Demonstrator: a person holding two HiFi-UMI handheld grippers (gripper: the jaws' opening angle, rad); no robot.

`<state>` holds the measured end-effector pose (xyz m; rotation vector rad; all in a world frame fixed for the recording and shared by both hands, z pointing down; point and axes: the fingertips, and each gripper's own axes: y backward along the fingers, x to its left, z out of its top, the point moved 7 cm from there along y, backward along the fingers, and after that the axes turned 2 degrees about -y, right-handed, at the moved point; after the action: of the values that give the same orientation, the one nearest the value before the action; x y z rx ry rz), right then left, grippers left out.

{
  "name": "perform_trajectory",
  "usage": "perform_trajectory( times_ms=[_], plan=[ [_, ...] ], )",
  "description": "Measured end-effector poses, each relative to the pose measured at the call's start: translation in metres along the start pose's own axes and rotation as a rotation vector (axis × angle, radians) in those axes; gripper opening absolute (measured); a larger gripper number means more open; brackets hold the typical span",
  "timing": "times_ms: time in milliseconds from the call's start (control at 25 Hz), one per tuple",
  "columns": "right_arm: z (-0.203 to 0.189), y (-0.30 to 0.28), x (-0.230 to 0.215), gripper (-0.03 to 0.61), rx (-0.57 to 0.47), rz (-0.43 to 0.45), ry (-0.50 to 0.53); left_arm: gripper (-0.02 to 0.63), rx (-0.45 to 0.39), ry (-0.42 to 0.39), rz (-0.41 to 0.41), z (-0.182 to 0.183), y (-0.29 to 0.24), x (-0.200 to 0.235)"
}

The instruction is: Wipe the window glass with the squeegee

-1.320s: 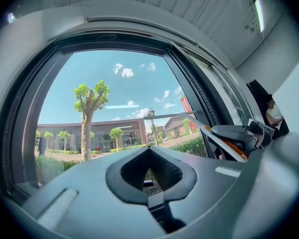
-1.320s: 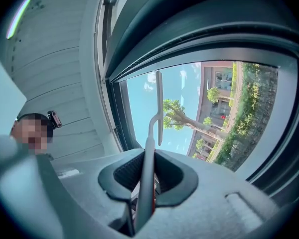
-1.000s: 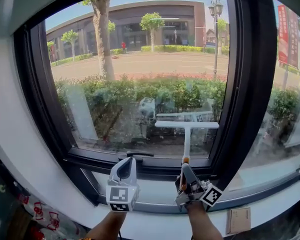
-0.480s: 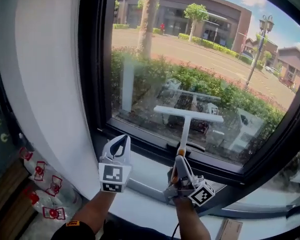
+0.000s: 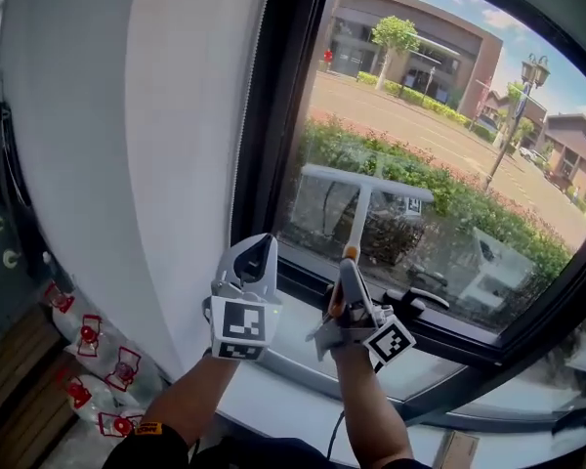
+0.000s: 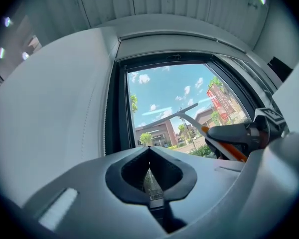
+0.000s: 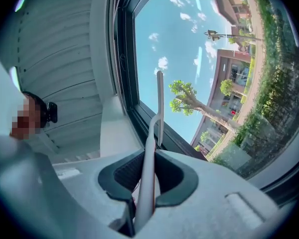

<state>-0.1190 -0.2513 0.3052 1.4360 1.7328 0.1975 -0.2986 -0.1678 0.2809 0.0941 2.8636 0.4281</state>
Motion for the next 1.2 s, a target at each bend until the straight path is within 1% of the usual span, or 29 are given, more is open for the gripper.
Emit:
perform_trajectory(
  times_ms=[120, 280, 480, 600, 680, 840, 960, 1120, 1200],
  plan=[
    [-0.004, -0.014, -0.012, 0.044, -0.028, -0.028, -0.020, 0.014, -0.018, 0.003, -0.024, 0.000, -0.002, 0.009],
    [0.001, -0.022, -0.025, 0.044, -0.052, -0.051, -0.012, 0.014, -0.031, -0.006, -0.050, -0.005, -0.004, 0.009],
    [-0.003, -0.030, -0.036, 0.044, -0.047, -0.062, -0.026, 0.014, 0.004, 0.012, -0.076, -0.020, -0.007, 0.004],
    [-0.018, -0.027, -0.042, 0.044, -0.030, -0.074, -0.043, 0.014, 0.042, 0.025, -0.094, -0.042, -0.008, -0.004],
    [-0.030, -0.015, -0.050, 0.046, -0.019, -0.100, -0.048, 0.014, 0.077, 0.042, -0.112, -0.060, -0.004, -0.011],
    [-0.058, 0.027, -0.067, 0.046, -0.012, -0.170, -0.076, 0.014, 0.163, 0.079, -0.166, -0.099, 0.011, -0.033],
    [-0.083, 0.054, -0.078, 0.046, 0.004, -0.217, -0.118, 0.014, 0.226, 0.111, -0.189, -0.126, 0.018, -0.047],
    [-0.105, 0.081, -0.090, 0.046, 0.023, -0.270, -0.172, 0.014, 0.266, 0.117, -0.225, -0.143, 0.021, -0.065],
    [-0.112, 0.089, -0.094, 0.048, 0.036, -0.289, -0.189, 0.014, 0.281, 0.119, -0.228, -0.148, 0.021, -0.068]
  ],
)
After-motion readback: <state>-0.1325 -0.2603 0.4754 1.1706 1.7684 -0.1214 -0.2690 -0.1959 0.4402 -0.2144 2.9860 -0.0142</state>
